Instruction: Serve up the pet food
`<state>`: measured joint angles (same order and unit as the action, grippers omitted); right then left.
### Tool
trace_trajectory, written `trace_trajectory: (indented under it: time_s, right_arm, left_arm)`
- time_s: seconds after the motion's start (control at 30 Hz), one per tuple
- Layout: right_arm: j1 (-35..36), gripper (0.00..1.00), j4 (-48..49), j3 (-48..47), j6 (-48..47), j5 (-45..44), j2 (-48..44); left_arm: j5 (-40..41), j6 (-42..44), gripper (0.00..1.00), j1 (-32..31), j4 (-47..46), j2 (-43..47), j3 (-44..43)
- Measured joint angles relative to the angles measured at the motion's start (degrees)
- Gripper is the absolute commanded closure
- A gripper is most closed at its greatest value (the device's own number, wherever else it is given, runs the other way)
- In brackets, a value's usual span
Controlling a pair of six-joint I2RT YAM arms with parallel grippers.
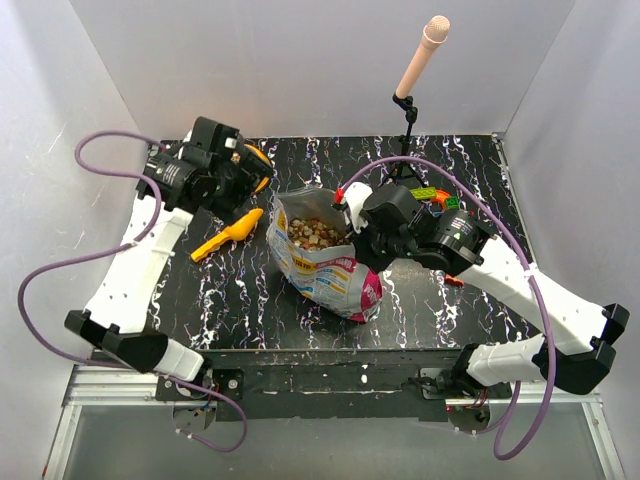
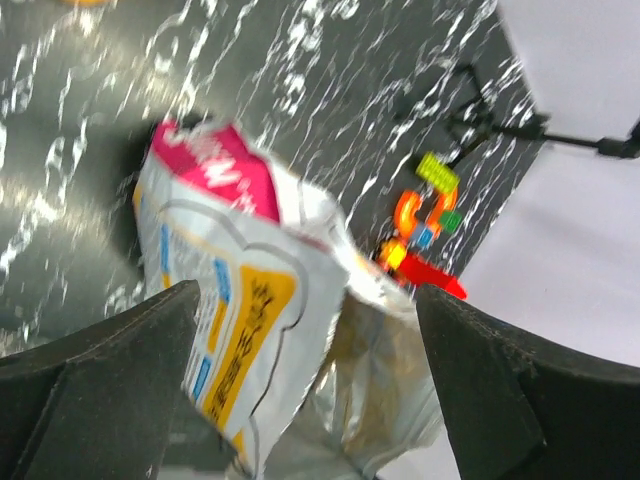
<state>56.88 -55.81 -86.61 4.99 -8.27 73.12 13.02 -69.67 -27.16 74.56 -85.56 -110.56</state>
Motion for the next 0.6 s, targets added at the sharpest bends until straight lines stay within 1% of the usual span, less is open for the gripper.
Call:
trace_trajectory:
  time_s: [0.1, 0.17, 0.33, 0.4, 0.47, 0.5, 0.53, 0.57, 0.6]
  right_arm:
    - [0.0, 0.99, -0.1, 0.0, 0.2, 1.4, -0.1]
    - [-0.2, 0.99, -0.3, 0.0, 0.1, 2.2, -0.3]
    - [-0.2, 0.99, 0.0, 1.2, -0.7, 3.1, -1.7]
    - [-0.2, 0.99, 0.2, 1.9, -0.8, 3.2, -2.5]
    - [-0.3, 0.99, 0.1, 2.1, -0.9, 3.1, -3.0]
    - [-0.3, 0.99, -0.2, 2.1, -1.0, 3.1, -3.1]
    - [-0.3, 0.99, -0.4, 2.1, -1.1, 3.1, -3.2]
    - [-0.3, 0.99, -0.6, 2.1, -1.2, 3.1, -3.2]
    - [-0.3, 0.99, -0.8, 2.1, -1.3, 3.0, -3.3]
  left_arm:
    - [-7.1, -3.0, 0.13, 1.4, 1.5, 2.9, 5.6]
    - [-11.2, -5.4, 0.12, 1.5, 2.5, 1.9, 6.0]
    - [-17.8, -10.0, 0.13, 1.4, 2.5, -7.6, 1.5]
    - [-18.9, -11.8, 0.17, 1.1, 2.1, -10.4, 1.0]
    - [-19.6, -13.4, 0.27, 1.0, 2.2, -11.5, 1.0]
    - [-20.0, -14.1, 0.38, 1.0, 2.2, -11.5, 1.2]
    - [-20.1, -15.0, 0.54, 0.9, 2.3, -11.4, 1.4]
    - [-20.2, -15.7, 0.66, 0.9, 2.5, -11.2, 1.6]
    - [-20.3, -16.0, 0.74, 0.8, 2.8, -10.9, 2.0]
